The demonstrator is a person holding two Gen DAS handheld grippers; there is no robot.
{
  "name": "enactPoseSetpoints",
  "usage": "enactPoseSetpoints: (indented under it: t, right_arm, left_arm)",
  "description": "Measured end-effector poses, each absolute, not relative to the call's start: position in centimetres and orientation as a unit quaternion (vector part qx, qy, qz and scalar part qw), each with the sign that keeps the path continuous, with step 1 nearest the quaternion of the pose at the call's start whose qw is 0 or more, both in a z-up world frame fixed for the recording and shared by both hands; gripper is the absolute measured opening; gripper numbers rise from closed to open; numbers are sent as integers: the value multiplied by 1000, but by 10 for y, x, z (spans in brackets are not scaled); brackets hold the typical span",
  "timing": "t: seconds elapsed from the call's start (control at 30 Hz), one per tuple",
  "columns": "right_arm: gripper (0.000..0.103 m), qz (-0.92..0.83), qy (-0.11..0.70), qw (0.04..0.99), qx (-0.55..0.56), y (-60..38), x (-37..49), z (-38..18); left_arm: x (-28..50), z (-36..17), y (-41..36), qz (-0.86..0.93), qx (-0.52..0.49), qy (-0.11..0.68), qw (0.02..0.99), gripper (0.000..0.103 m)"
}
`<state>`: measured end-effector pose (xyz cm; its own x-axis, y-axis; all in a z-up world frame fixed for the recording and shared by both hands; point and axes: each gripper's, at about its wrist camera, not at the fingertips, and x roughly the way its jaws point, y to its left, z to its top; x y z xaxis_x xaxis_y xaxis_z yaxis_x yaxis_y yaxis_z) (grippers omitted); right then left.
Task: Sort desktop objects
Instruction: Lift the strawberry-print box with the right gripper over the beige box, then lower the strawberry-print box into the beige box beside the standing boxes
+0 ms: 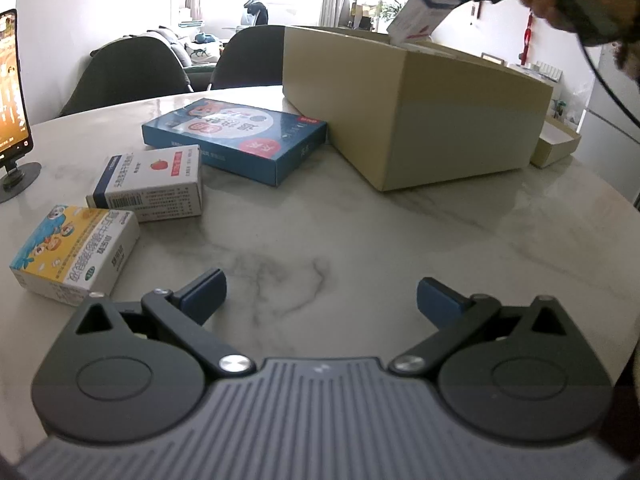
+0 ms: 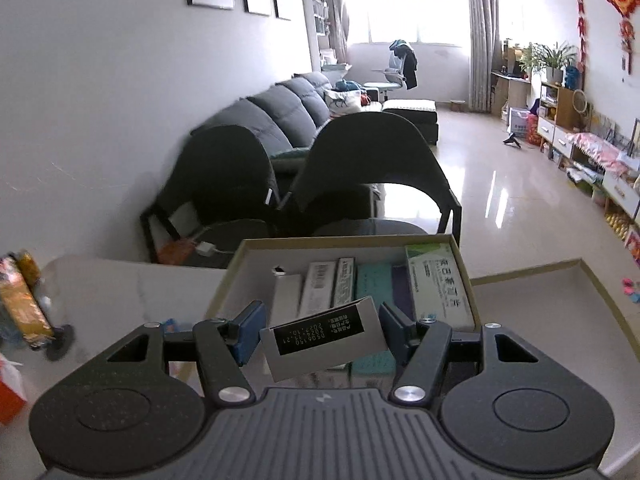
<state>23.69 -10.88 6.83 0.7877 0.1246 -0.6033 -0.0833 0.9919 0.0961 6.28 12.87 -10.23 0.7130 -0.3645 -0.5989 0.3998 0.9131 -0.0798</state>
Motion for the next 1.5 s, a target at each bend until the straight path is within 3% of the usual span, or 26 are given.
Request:
enactPoseSetpoints:
  t: [0.6,1.17,1.5]
  right_arm:
    - [65,-32,315,949,-16,-94,309,30]
    - [65,-23,392,920,-12,-98,297,13]
    - [65,-9,376,927,1,-114,276,34]
  left_arm:
    - [63,-102,130,-211,16,316,925,103]
    - [64,-102,133,-212,13,315,925,103]
    - [64,-102,133,-212,11,315,925,103]
